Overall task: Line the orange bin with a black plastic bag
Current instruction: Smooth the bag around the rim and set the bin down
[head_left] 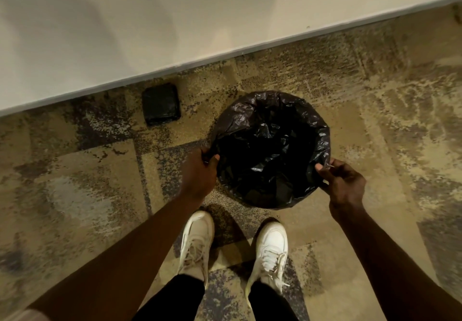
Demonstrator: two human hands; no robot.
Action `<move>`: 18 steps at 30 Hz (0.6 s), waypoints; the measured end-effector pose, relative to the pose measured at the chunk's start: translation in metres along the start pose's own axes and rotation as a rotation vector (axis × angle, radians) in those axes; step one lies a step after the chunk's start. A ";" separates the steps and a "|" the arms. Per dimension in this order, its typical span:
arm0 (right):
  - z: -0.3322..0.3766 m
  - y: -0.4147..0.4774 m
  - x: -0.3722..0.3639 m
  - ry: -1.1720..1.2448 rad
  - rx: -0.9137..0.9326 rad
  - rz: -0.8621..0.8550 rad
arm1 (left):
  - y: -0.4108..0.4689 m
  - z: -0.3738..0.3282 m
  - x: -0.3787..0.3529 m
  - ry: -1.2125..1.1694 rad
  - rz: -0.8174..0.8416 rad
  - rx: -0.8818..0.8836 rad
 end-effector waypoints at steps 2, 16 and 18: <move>0.007 -0.001 -0.006 -0.019 0.020 0.018 | -0.002 -0.002 0.005 0.021 -0.009 -0.018; 0.056 0.040 -0.117 -0.228 0.274 0.193 | 0.050 -0.043 0.085 0.077 -0.173 -0.046; 0.062 0.051 -0.135 -0.287 0.342 0.206 | 0.064 -0.046 0.089 0.063 -0.183 -0.043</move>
Point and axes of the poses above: each hand's wrist, its own y-axis towards the middle knuckle, its own x-axis out of the back of the hand, z = x × y, the point moved 5 cm from there along y, towards the middle knuckle, and after that the axes turned 15 degrees about y, right-handed, at the moved point
